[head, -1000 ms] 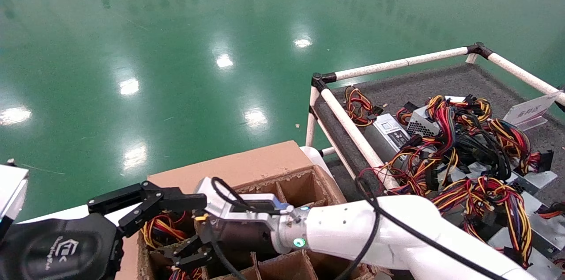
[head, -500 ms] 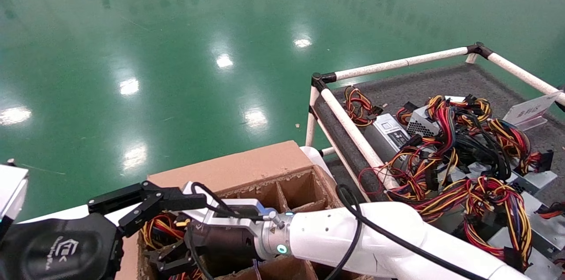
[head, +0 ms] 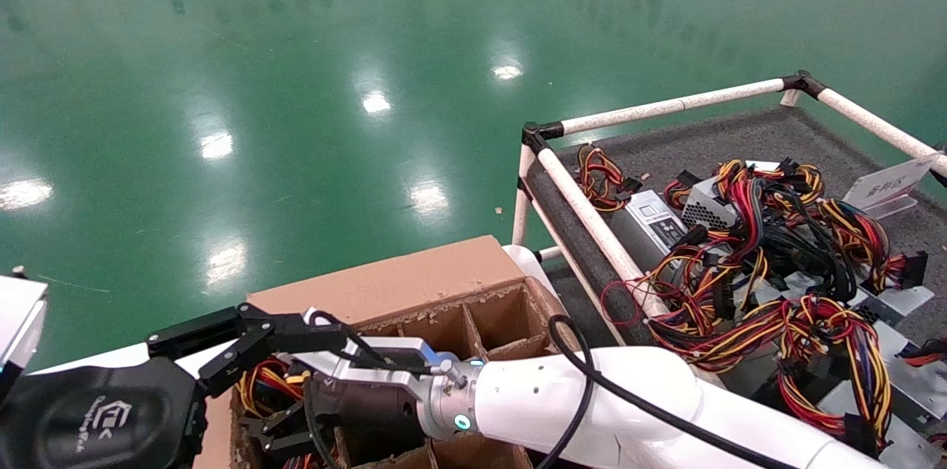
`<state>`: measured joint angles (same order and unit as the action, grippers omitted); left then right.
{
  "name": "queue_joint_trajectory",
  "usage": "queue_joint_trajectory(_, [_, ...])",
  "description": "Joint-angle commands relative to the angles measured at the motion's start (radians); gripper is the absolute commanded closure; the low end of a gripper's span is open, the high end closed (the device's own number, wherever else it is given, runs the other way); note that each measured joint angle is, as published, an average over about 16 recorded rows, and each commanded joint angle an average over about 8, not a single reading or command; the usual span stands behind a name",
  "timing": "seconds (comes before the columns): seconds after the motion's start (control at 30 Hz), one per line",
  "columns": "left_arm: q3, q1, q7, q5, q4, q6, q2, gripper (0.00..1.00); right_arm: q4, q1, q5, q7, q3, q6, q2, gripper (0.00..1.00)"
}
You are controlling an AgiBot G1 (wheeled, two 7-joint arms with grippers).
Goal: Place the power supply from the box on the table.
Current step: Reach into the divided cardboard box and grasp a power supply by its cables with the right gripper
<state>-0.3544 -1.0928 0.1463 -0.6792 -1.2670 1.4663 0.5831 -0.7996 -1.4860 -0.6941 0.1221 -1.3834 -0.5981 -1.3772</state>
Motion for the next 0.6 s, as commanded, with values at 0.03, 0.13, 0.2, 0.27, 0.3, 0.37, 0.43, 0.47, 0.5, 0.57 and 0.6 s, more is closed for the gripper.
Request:
queue_joint_trajectory(0.03, [0.0,0.0,0.0,0.0,0.0,0.0,0.0,0.0,-0.005,-0.002,0.012,0.008,-0.012,0.013,0.0,0.99])
queue_joint_trajectory(0.13, [0.0,0.0,0.0,0.0,0.0,0.0,0.0,0.0,-0.006,-0.007,0.027,0.024,-0.025,0.025,0.0,1.0])
queue_joint_trajectory(0.2, [0.0,0.0,0.0,0.0,0.0,0.0,0.0,0.0,-0.006,-0.009,0.035,0.036,-0.033,0.032,0.0,1.0])
queue_joint_trajectory(0.27, [0.0,0.0,0.0,0.0,0.0,0.0,0.0,0.0,-0.003,-0.011,0.043,0.048,-0.041,0.037,0.0,1.0])
queue_joint_trajectory(0.3, [0.0,0.0,0.0,0.0,0.0,0.0,0.0,0.0,-0.002,-0.012,0.047,0.054,-0.045,0.039,0.0,1.0])
queue_joint_trajectory(0.37, [0.0,0.0,0.0,0.0,0.0,0.0,0.0,0.0,0.002,-0.012,0.054,0.065,-0.051,0.043,0.0,1.0])
queue_joint_trajectory(0.43, [0.0,0.0,0.0,0.0,0.0,0.0,0.0,0.0,0.005,-0.012,0.063,0.075,-0.058,0.045,0.0,1.0])
queue_joint_trajectory(0.47, [0.0,0.0,0.0,0.0,0.0,0.0,0.0,0.0,0.007,-0.012,0.068,0.079,-0.06,0.046,0.0,1.0])
queue_joint_trajectory(0.5, [0.0,0.0,0.0,0.0,0.0,0.0,0.0,0.0,0.008,-0.011,0.072,0.083,-0.063,0.047,0.0,1.0])
queue_joint_trajectory(0.57, [0.0,0.0,0.0,0.0,0.0,0.0,0.0,0.0,0.01,-0.01,0.081,0.091,-0.068,0.047,0.0,1.0])
queue_joint_trajectory(0.6, [0.0,0.0,0.0,0.0,0.0,0.0,0.0,0.0,0.011,-0.01,0.086,0.094,-0.07,0.047,0.0,1.0])
